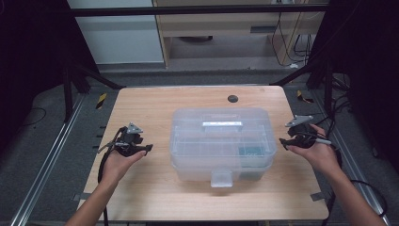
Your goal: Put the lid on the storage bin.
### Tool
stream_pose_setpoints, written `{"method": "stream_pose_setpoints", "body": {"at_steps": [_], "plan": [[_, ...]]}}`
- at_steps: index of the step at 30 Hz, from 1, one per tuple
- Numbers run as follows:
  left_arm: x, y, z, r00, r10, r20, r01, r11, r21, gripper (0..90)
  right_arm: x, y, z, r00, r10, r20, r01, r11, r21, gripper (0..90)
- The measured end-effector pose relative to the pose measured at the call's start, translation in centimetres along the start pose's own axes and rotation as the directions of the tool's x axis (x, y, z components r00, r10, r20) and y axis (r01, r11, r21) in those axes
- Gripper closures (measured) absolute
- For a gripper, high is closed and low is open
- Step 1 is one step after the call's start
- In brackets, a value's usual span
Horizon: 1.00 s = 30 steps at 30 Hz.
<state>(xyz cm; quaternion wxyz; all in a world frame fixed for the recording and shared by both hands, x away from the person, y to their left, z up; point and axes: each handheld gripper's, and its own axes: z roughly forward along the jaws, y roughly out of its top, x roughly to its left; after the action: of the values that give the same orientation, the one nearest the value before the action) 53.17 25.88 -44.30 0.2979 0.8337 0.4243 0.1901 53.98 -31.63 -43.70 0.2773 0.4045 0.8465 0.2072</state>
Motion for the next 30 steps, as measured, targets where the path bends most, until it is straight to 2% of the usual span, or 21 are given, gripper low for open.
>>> {"method": "stream_pose_setpoints", "body": {"at_steps": [1,2,5,8,9,12,16,21,23,24,25,28,30], "plan": [[0.3,0.0,0.3,0.9999,-0.014,-0.008,0.014,0.9998,-0.012,34.8,-0.4,0.1,0.7,0.9997,0.025,0.005,-0.025,0.999,-0.02,35.9],[0.6,0.0,0.6,0.9992,-0.038,-0.012,0.037,0.999,-0.023,34.8,-0.4,0.1,0.7,0.9997,0.025,0.005,-0.025,0.999,-0.02,35.9],[1.7,0.0,1.6,0.9949,-0.097,-0.028,0.096,0.9944,-0.043,26.1,-1.1,0.2,1.9,0.9964,0.084,0.009,-0.083,0.996,-0.045,39.2],[2.9,-0.1,2.7,0.9892,-0.137,-0.051,0.135,0.9897,-0.047,21.4,-1.8,0.2,3.2,0.9879,0.153,0.026,-0.151,0.986,-0.072,39.1],[3.1,-0.2,2.9,0.9883,-0.144,-0.048,0.142,0.9886,-0.049,20.1,-2.0,0.2,3.6,0.9831,0.182,0.02,-0.179,0.98,-0.086,38.7],[3.5,-0.3,3.8,0.9876,-0.15,-0.046,0.149,0.9884,-0.03,17.9,-2.4,0.1,4.5,0.9697,0.244,-0.004,-0.243,0.965,-0.102,36.1],[3.8,-0.5,4.9,0.9845,-0.169,-0.049,0.168,0.9856,-0.02,15.8,-2.8,0.0,5.7,0.9639,0.266,0.003,-0.265,0.96,-0.095,29.7],[4.0,-0.5,5.5,0.9822,-0.181,-0.051,0.179,0.9831,-0.039,13.6,-3.1,-0.2,6.4,0.9485,0.317,-0.005,-0.315,0.942,-0.112,25.6],[4.1,-0.4,5.7,0.9805,-0.19,-0.048,0.188,0.9809,-0.051,11.9,-3.4,-0.2,6.7,0.9322,0.361,-0.024,-0.361,0.924,-0.125,22.7],[4.1,-0.3,5.8,0.9798,-0.194,-0.048,0.192,0.98,-0.053,11.9,-3.4,-0.2,6.7,0.9322,0.361,-0.024,-0.361,0.924,-0.125,22.7],[4.2,-0.3,5.9,0.9797,-0.194,-0.05,0.192,0.9801,-0.05,11.0,-3.4,-0.2,6.8,0.9265,0.375,-0.031,-0.376,0.917,-0.13,22.6],[4.3,-0.3,6.2,0.9791,-0.195,-0.057,0.192,0.98,-0.051,10.1,-3.3,-0.2,7.1,0.9197,0.39,-0.042,-0.393,0.911,-0.13,21.0],[4.5,-0.4,6.4,0.9773,-0.204,-0.059,0.201,0.9781,-0.055,9.5,-3.2,-0.1,7.4,0.92,0.389,-0.046,-0.392,0.911,-0.127,19.8]]}}
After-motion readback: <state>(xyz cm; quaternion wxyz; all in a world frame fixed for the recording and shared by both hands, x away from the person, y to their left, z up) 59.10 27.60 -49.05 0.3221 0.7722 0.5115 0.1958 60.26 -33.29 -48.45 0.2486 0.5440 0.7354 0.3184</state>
